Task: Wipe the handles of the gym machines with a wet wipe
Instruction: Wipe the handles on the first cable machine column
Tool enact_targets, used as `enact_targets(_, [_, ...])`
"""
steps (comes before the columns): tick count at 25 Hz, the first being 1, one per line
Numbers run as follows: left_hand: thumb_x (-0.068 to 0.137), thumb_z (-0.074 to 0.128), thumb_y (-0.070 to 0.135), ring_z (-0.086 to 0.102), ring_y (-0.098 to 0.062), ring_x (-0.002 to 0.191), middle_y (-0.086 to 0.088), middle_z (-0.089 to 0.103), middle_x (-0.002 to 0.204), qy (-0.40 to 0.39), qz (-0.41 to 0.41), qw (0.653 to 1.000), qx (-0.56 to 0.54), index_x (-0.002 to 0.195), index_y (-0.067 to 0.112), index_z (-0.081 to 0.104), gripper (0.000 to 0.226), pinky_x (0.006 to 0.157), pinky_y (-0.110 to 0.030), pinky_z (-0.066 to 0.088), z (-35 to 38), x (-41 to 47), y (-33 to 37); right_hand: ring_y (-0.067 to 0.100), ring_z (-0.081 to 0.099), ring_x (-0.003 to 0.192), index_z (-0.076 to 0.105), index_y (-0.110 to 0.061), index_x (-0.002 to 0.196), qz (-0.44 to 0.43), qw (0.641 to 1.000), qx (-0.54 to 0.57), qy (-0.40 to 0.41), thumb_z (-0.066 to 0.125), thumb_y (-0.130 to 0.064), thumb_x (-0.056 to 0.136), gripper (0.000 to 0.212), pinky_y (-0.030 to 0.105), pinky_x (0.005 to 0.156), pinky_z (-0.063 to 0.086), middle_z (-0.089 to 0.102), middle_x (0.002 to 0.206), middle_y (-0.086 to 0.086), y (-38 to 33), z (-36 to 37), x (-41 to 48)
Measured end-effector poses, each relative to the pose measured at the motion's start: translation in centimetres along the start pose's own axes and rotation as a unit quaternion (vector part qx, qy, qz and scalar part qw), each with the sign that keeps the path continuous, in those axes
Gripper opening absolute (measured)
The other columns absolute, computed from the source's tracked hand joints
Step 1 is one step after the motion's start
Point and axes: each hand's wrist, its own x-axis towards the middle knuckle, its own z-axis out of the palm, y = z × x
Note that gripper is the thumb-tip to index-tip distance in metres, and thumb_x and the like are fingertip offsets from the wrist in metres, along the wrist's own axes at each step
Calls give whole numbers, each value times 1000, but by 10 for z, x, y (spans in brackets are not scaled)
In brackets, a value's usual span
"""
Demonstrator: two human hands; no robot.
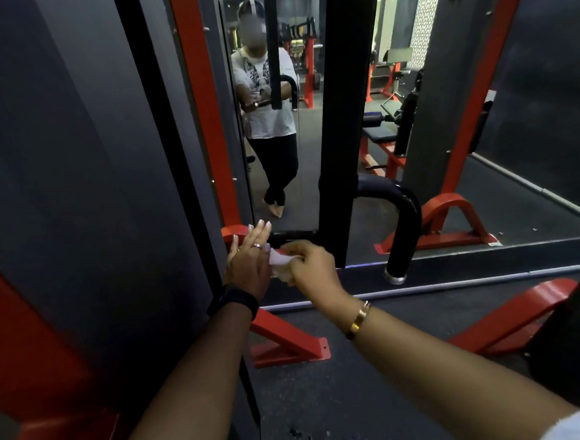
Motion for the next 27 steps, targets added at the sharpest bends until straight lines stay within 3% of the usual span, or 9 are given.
enact_targets(3, [94, 16, 52, 49, -20, 126, -6, 60, 128, 26, -197, 951, -238, 122, 7, 63, 71, 113, -38, 23, -8, 6, 10, 19, 62, 68, 63, -5, 105, 142, 965, 208, -73, 53, -4, 89, 19, 30, 61, 55, 66, 87, 11, -22, 1, 10])
enact_targets(6, [93, 17, 69, 60, -34, 107, -17, 68, 104, 2, -402, 715, -571, 114, 1, 63, 85, 96, -42, 45, -21, 22, 26, 23, 65, 78, 64, -4, 100, 174, 925, 327, -88, 47, -3, 92, 18, 33, 73, 54, 67, 92, 13, -26, 5, 13])
enact_targets(8, [93, 11, 66, 64, -26, 86, -13, 71, 81, 30, -430, 662, -613, 100, 1, 65, 84, 77, -34, 51, -25, 25, 28, 23, 66, 78, 65, -3, 95, 200, 903, 371, -89, 45, -3, 93, 19, 33, 73, 53, 69, 91, 14, -24, 7, 15])
enact_targets(10, [94, 23, 63, 64, -20, 69, -7, 69, 64, 61, -435, 646, -625, 77, 8, 70, 75, 61, -26, 51, -27, 20, 34, 22, 66, 80, 67, 1, 103, 209, 891, 382, -126, 44, -7, 92, 26, 28, 67, 55, 70, 98, 15, -23, 8, 13])
enact_targets(12, [94, 42, 53, 64, -17, 62, -4, 67, 63, 84, -431, 672, -596, 68, 11, 71, 58, 57, -23, 50, -24, 10, 36, 20, 66, 79, 69, -4, 102, 209, 888, 385, -141, 46, -10, 94, 25, 26, 64, 54, 70, 97, 12, -21, 11, 9])
enact_targets(16, [89, 65, 25, 61, -24, 79, -18, 65, 88, 101, -378, 738, -550, 100, -10, 65, 36, 69, -28, 49, -24, -9, 35, 23, 66, 79, 64, -2, 110, 194, 881, 407, -146, 44, 3, 92, 28, 31, 70, 56, 68, 95, 14, -18, 13, 10])
enact_targets(21, [84, 68, 20, 61, -24, 77, -14, 65, 85, 181, -403, 698, -564, 95, -3, 64, 26, 64, -26, 50, -36, -27, 39, 23, 63, 76, 60, -3, 106, 239, 887, 360, -162, 44, 8, 89, 26, 27, 58, 57, 64, 91, 14, -6, 12, 8])
enact_targets(24, [92, 59, 11, 61, -20, 73, -5, 67, 76, 222, -439, 663, -565, 85, 3, 63, 11, 59, -24, 52, -39, -40, 53, 21, 63, 71, 54, 7, 121, 243, 884, 339, -210, 42, 8, 91, 32, 25, 54, 55, 62, 94, 16, 4, 8, 10])
enact_targets(27, [91, 60, 12, 63, -23, 84, -12, 64, 95, 268, -472, 633, -551, 93, 4, 61, 9, 62, -29, 57, -41, -57, 66, 18, 64, 65, 55, 5, 120, 240, 873, 327, -270, 41, 10, 91, 33, 22, 50, 54, 62, 91, 15, 7, 1, 3])
